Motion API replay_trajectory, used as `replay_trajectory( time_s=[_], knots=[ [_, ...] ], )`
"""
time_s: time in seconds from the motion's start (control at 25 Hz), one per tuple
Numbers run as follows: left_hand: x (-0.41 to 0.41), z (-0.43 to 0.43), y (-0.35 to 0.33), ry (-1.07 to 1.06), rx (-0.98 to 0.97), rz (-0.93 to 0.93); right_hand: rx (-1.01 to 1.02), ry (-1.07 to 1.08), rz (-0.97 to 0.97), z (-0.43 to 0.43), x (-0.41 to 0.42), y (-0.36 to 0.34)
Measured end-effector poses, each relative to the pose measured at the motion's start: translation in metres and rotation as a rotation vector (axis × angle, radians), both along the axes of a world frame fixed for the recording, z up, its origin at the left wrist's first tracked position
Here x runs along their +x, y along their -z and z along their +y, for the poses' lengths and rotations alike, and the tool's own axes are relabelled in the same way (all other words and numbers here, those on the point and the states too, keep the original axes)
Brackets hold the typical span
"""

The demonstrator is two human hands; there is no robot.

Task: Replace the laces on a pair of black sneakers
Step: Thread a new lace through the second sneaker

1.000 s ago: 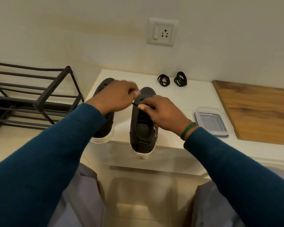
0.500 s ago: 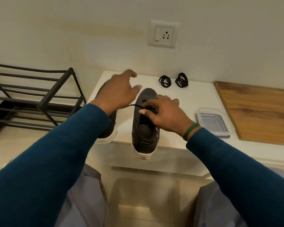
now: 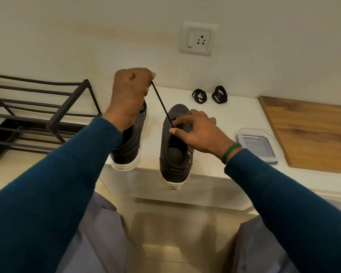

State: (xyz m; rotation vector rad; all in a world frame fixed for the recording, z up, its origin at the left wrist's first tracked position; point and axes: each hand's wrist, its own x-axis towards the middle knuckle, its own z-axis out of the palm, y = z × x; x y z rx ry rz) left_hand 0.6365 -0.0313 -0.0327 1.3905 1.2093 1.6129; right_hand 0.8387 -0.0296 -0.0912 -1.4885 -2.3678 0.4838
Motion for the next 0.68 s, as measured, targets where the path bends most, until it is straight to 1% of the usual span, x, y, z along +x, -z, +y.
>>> replay_trajectory(
  time_s=[0.12,0.2,0.24,0.28,0.36,0.4,0.44,0.52,0.56,0.68],
  knots=[
    [0.002,-0.002,0.003,0.027,0.017,0.094,-0.04,0.002,0.006,0.004,0.002,0.001],
    [0.0,-0.002,0.002,-0.026,0.037,0.16,-0.061,-0.003,0.001,0.005,0.002,0.002],
    [-0.004,-0.001,0.002,-0.046,0.04,0.228,-0.064,-0.008,-0.005,0.005,0.002,0.002],
    [-0.008,0.0,0.002,-0.061,0.016,0.36,-0.066,-0.015,-0.011,0.005,0.002,0.002],
    [-0.014,0.0,0.006,-0.078,-0.123,0.777,-0.071,-0.028,-0.013,0.004,0.004,0.001],
    [-0.013,-0.001,0.008,-0.055,-0.201,0.938,-0.074,-0.035,-0.01,0.004,0.006,0.0],
    [-0.011,-0.001,0.01,-0.009,-0.26,1.019,-0.077,-0.041,-0.01,0.003,0.007,0.0],
    [-0.005,-0.003,0.014,0.114,-0.322,1.025,-0.077,-0.054,-0.023,0.0,0.008,-0.001],
    [-0.001,-0.005,0.016,0.18,-0.322,1.038,-0.074,-0.058,-0.032,-0.001,0.008,-0.001],
    [0.008,-0.005,0.025,0.342,-0.295,1.201,-0.076,-0.057,-0.006,-0.004,0.007,-0.001]
  ],
)
